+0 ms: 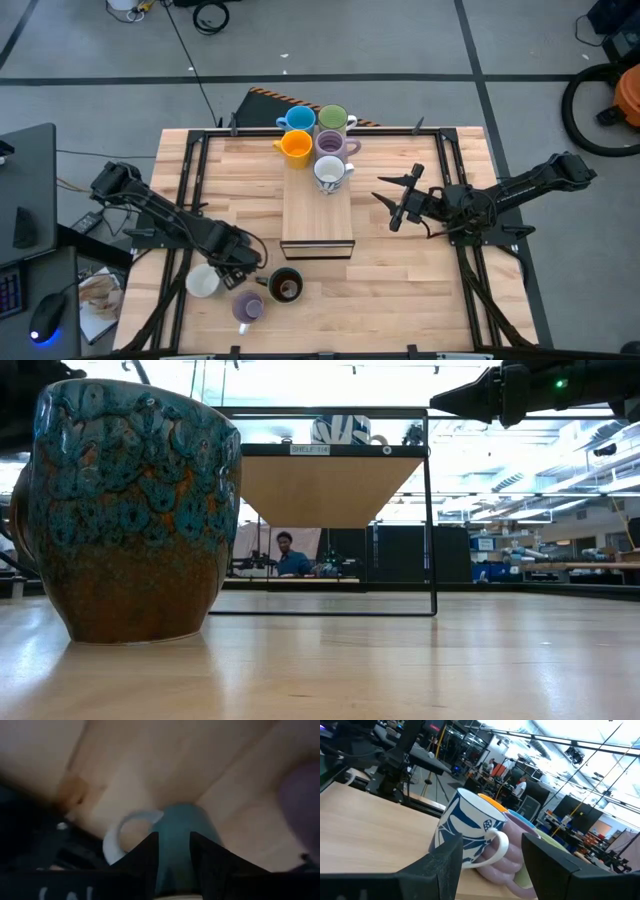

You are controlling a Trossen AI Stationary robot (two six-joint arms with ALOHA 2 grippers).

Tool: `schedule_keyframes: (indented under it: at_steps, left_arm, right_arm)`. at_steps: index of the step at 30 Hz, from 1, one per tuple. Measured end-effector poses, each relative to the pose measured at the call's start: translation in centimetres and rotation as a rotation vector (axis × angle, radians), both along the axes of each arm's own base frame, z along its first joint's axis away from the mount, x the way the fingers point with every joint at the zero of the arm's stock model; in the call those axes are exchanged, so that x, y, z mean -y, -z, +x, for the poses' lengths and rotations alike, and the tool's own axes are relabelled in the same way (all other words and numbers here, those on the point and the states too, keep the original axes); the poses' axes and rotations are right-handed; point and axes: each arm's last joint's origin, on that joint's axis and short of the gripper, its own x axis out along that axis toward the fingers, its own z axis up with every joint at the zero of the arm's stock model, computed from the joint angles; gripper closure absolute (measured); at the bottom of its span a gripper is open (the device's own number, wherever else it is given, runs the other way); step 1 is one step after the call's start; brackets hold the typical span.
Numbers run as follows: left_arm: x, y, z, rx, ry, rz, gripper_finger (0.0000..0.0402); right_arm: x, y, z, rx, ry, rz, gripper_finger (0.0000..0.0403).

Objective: Place coffee mugs
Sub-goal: Put the light blue mug on the shelf

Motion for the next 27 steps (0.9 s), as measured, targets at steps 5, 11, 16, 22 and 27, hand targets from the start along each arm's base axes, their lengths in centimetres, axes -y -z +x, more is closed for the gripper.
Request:
schedule_keyframes:
  at_steps: [5,11,16,22,27]
  left_arm:
    - [-0.3,0.0,-0.3,-0.010,0.045,0.056,0.0286]
    - [-0.9,-0.4,-0.3,-0.016,0.091,0.111,0.0286]
    - [-0.6,-4.5,0.6,0.052,0.156,0.100,0.0286]
    - [1.8,-8.9,0.3,0.178,0.288,0.037,0.0286]
    - [4.6,-9.1,-1.6,0.179,0.375,0.002,0.0286]
  right_arm:
    - [0.0,0.0,0.0,0.004,-0.014,0.007,0.0194]
    - [0.0,0.0,0.0,0.006,-0.015,0.013,0.0194]
    - [0.0,0.0,0.0,0.008,-0.015,0.019,0.0194]
    - [0.0,0.1,0.0,-0.001,-0.016,0.020,0.0194]
    - [0.0,0.2,0.0,-0.009,-0.016,0.019,0.0194]
